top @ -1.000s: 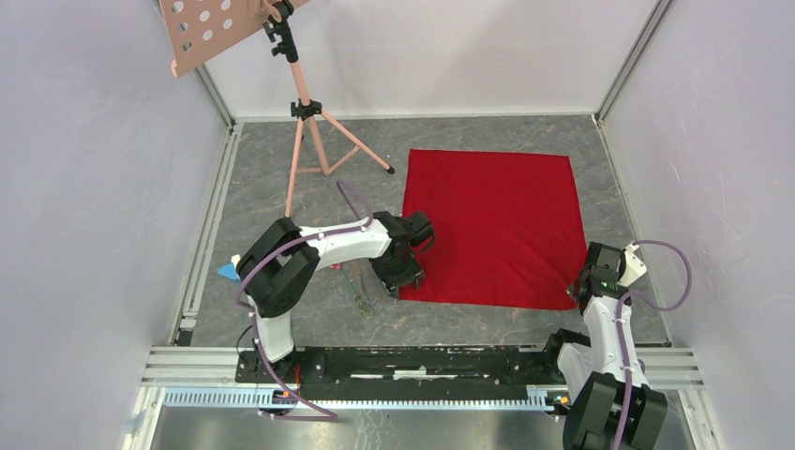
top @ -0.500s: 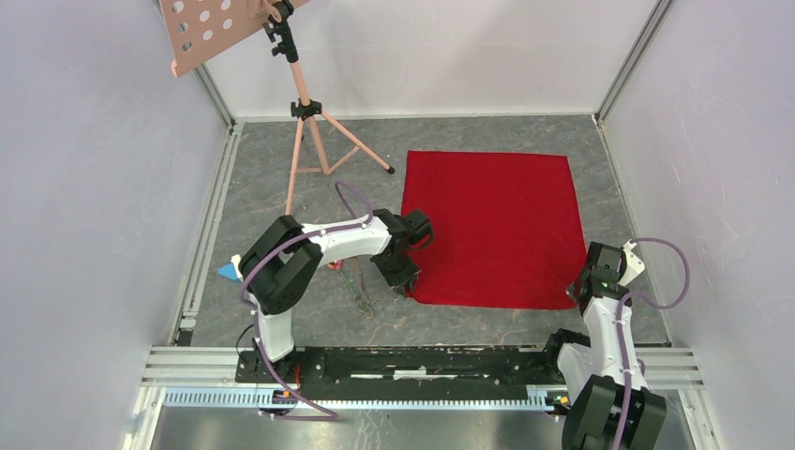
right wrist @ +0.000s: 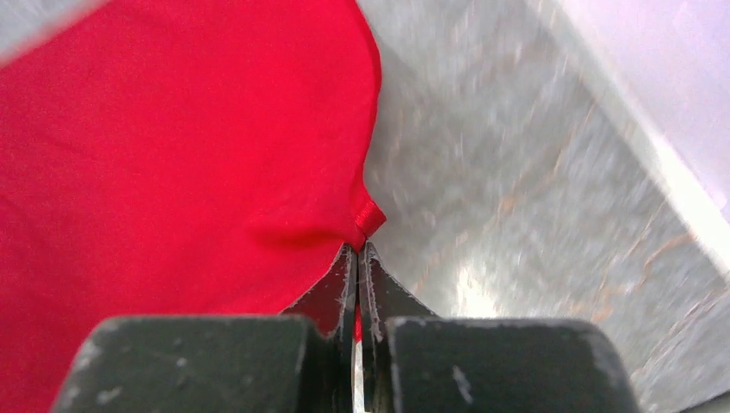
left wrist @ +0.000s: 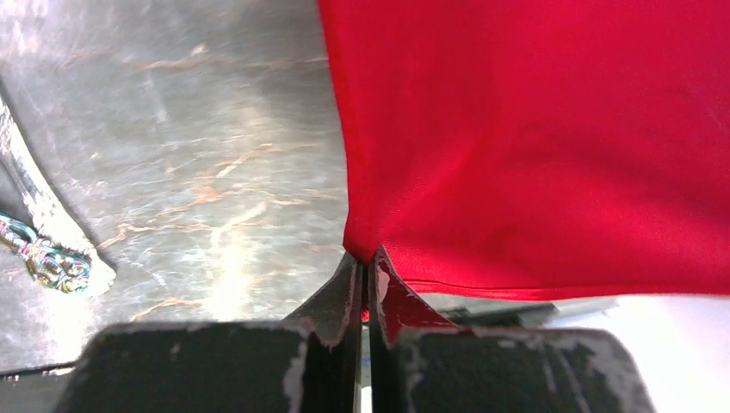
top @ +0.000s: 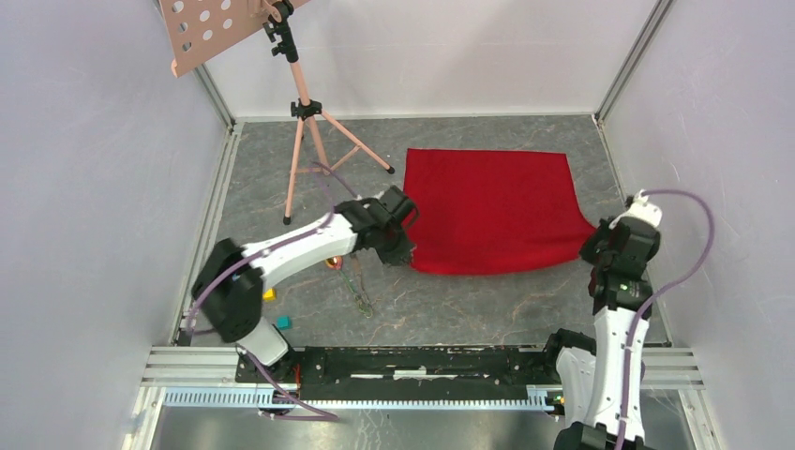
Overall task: Fold the napkin into a case and place the utensils inside
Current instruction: Pick up the flattened napkin from the center of the board.
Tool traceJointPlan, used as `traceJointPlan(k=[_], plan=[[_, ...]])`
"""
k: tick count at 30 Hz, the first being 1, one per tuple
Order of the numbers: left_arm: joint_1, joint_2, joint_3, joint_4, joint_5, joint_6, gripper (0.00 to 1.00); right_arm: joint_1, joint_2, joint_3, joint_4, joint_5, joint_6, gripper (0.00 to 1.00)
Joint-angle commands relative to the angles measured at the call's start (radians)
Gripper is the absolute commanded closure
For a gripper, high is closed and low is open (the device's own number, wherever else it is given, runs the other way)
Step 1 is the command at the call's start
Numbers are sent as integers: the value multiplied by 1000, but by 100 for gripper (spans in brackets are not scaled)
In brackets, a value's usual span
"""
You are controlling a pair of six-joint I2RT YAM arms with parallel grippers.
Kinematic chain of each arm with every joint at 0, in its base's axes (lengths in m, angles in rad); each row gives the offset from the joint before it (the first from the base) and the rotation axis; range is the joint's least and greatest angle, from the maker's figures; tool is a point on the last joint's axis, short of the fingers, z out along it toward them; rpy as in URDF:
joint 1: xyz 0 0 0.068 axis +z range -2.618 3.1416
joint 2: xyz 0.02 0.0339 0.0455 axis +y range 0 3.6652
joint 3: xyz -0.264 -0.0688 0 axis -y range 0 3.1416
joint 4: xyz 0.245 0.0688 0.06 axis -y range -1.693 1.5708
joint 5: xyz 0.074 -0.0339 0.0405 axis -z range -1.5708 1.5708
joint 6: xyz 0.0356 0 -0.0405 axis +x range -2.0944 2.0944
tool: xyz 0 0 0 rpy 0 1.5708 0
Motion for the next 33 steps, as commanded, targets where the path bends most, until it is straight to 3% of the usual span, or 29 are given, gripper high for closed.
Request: traceJointPlan(k=[1, 5, 10, 13, 16, 21, 26, 33], plan=[[25, -253, 48, 153, -14, 239, 98, -2, -32, 247, 3, -31, -87, 100], [25, -396, 184, 170, 6, 400, 96, -3, -60, 438, -44, -65, -75, 100], [21, -502, 378, 244, 196, 545, 90, -3, -45, 769, -152, -139, -41, 100], [22, -546, 466, 245, 201, 583, 88, -3, -40, 943, -200, -127, -28, 99], [22, -581, 496, 276, 154, 617, 85, -2, -40, 1005, -199, -118, -10, 99], [22, -551, 500, 292, -55, 665, 83, -2, -30, 842, -66, -135, 34, 99], [42, -405, 523, 194, -410, 596, 87, -3, 55, 613, 127, -153, 61, 99], [204, -141, 477, 370, -269, 538, 90, -2, 298, 370, 485, -279, 77, 100]])
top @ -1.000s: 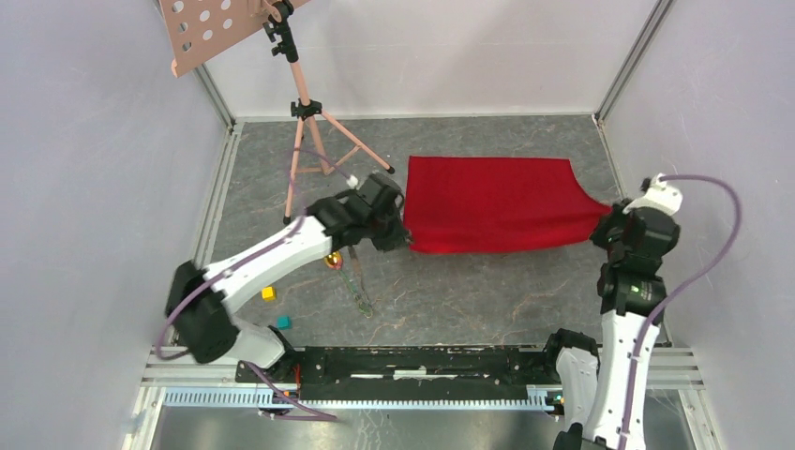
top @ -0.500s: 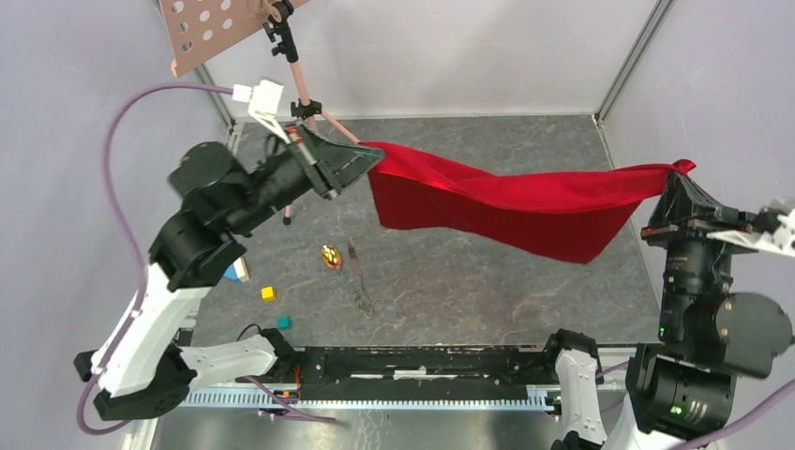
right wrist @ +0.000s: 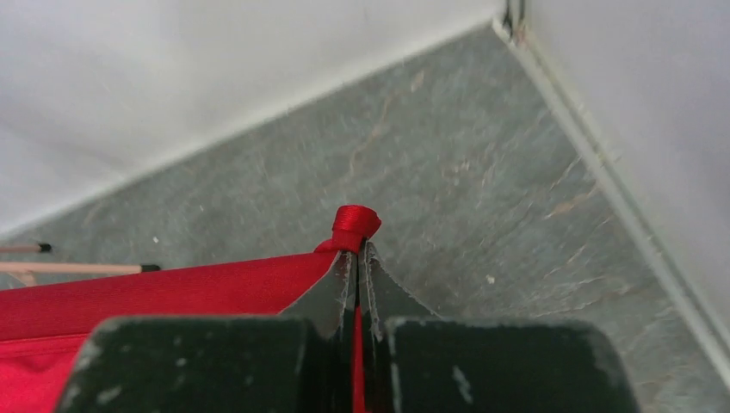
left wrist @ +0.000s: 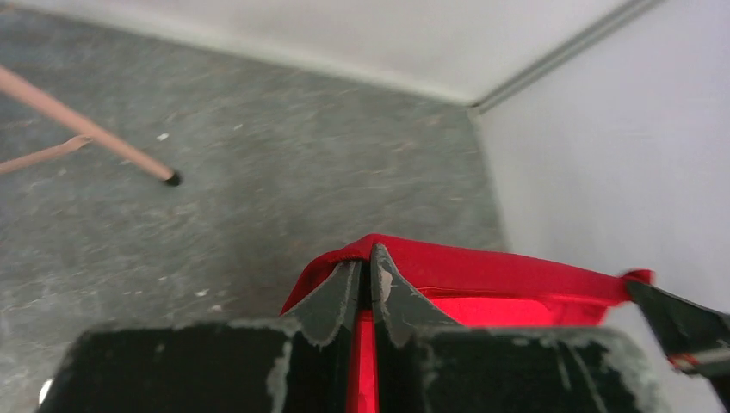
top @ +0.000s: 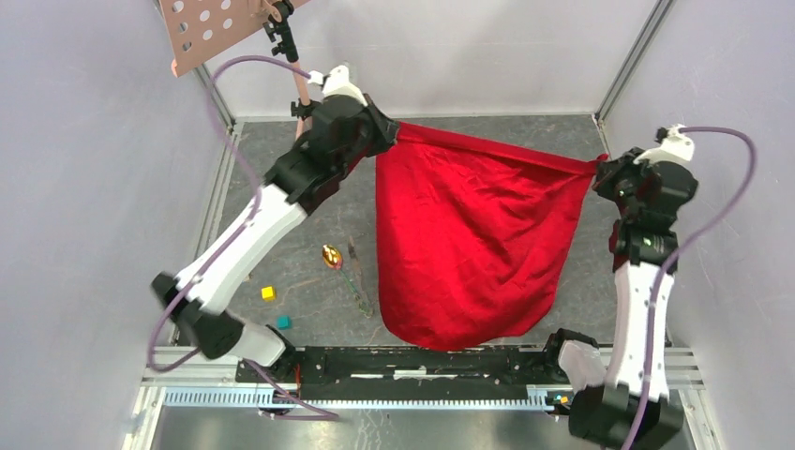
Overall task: Fold the napkin into a case and place the utensils inside
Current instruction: Pick up the flattened napkin from the center of the board.
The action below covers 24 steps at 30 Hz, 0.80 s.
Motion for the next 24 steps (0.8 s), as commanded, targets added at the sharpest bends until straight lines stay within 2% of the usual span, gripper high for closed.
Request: traceJointPlan(k=[1, 7, 12, 15, 18, 24], plan=[[84, 164, 3, 120, 22, -31, 90, 0, 131, -96, 330, -90, 25, 99], [146, 473, 147, 222, 212, 22, 90, 11, 410, -84, 483, -94, -1, 100], [176, 650, 244, 238, 282, 48, 92, 20, 606, -6, 550, -81, -33, 100], [198, 717, 284, 261, 331, 38, 92, 34, 698, 32, 596, -100, -27, 100], [206, 765, 315, 264, 362, 53, 92, 51, 755, 83, 568, -84, -62, 100], [226, 779, 318, 225, 389, 49, 93, 75, 753, 108, 506, -91, -78, 100]])
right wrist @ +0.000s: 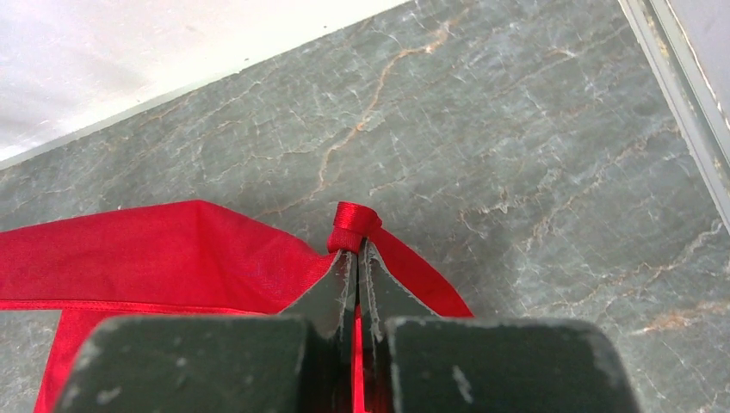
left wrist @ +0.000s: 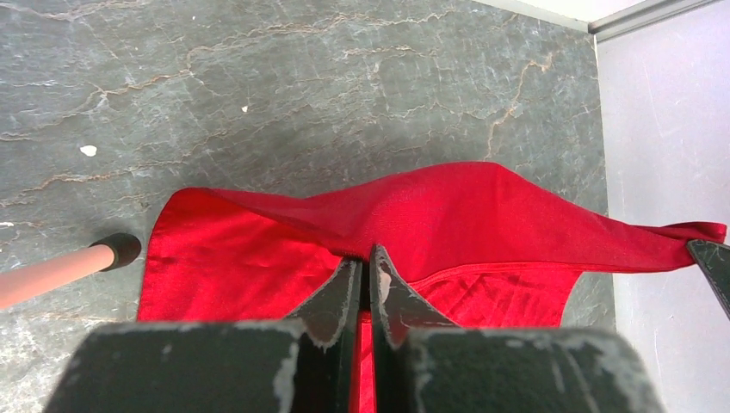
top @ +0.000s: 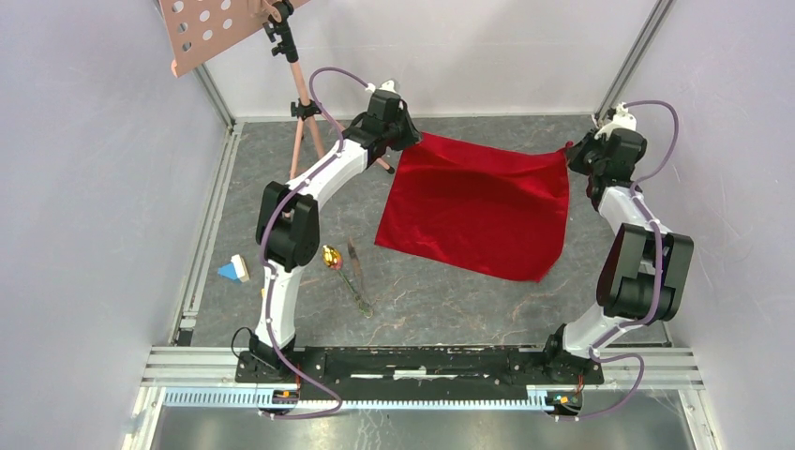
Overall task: Fold the napkin into a case and place the utensils inside
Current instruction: Pick up the flattened napkin from the center of the board.
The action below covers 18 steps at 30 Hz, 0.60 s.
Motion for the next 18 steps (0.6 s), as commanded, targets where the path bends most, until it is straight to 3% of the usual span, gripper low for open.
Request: traceJointPlan(k=[1, 7, 12, 18], plan=[[14, -18, 39, 8, 32, 44, 94, 31, -31, 53, 9, -8, -45, 100], [18, -185, -52, 7, 124, 53, 98, 41, -221, 46, -181, 51, -46, 100], [-5, -503, -227, 61, 166, 54, 98, 41, -519, 35, -366, 58, -35, 99], [-28, -927, -415, 118, 177, 97, 98, 41, -788, 162, -588, 62, -53, 99]])
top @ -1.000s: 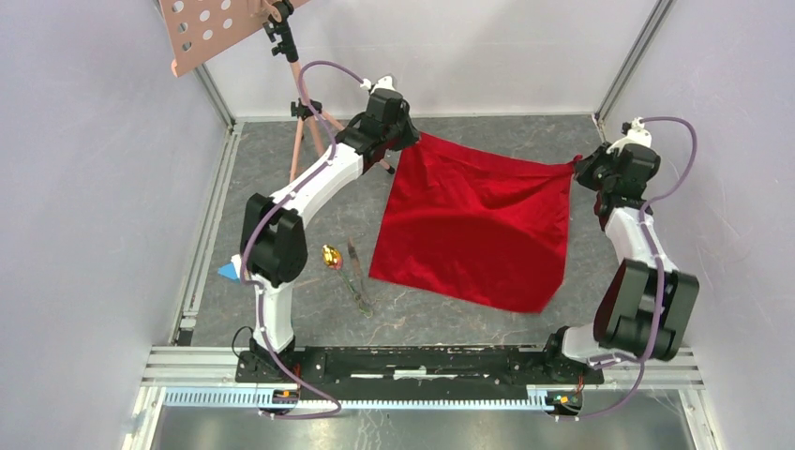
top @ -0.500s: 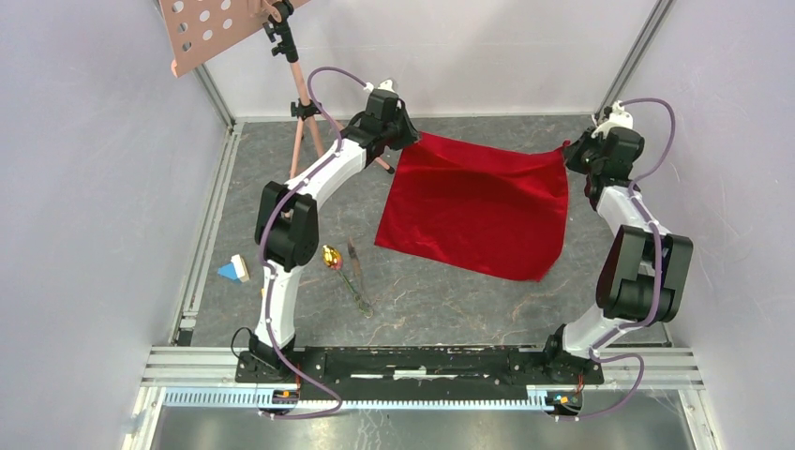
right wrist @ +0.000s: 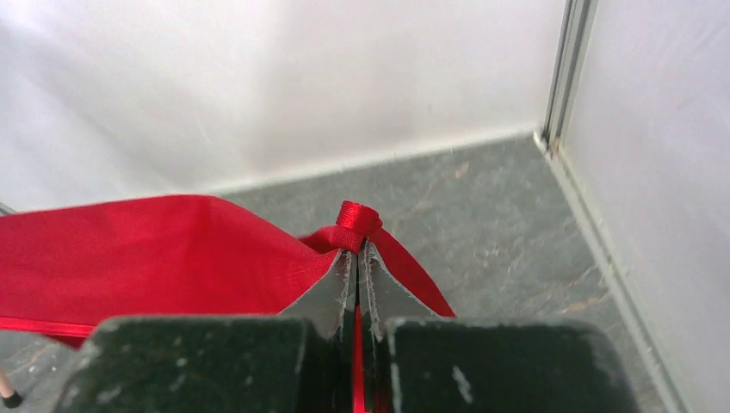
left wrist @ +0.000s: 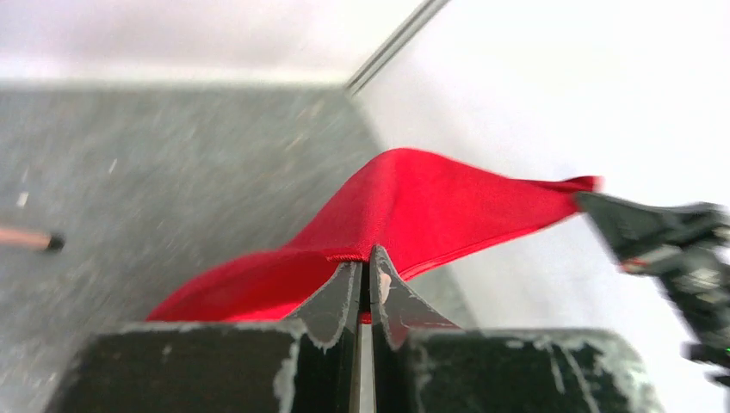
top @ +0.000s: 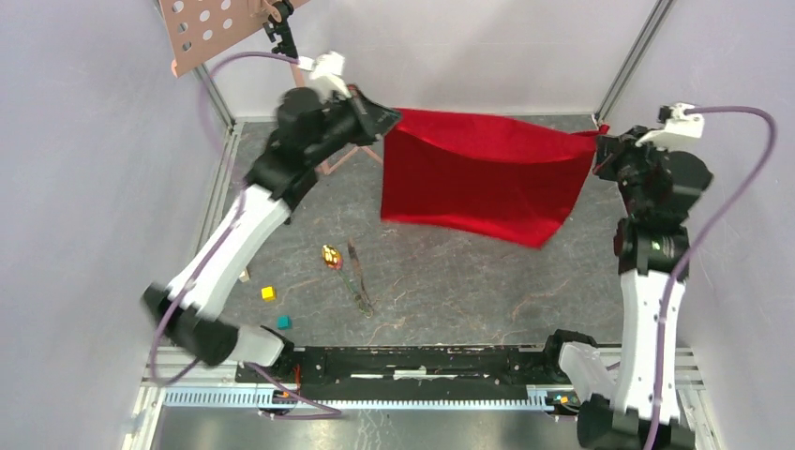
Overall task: Fold the napkin into a case and place the utensils inside
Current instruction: Pick up the flattened napkin from the center of the board.
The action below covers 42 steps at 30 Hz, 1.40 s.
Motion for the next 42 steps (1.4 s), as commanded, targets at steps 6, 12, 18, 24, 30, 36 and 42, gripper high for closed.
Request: traceJointPlan(k=[6, 12, 18, 24, 30, 36, 42], plan=[[-14, -521, -107, 129, 47, 48, 98, -2, -306, 224, -237, 36, 12, 99], [-13, -576, -109, 154, 63, 5, 98, -2, -405, 193, -154, 11, 75, 100], [-12, -459, -96, 171, 12, 23, 98, -2, -392, 25, -46, 26, 103, 100], [-12, -219, -68, 180, -83, 57, 98, -3, -266, -174, 110, 99, 72, 100], [-11, 119, 50, 196, -146, 97, 98, -3, 7, -256, 307, 182, 54, 99], [-8, 452, 284, 189, -188, 164, 98, 5, 364, -191, 489, 143, 36, 100], [10, 678, 467, 158, -163, 191, 98, 12, 616, -33, 511, 125, 11, 100]])
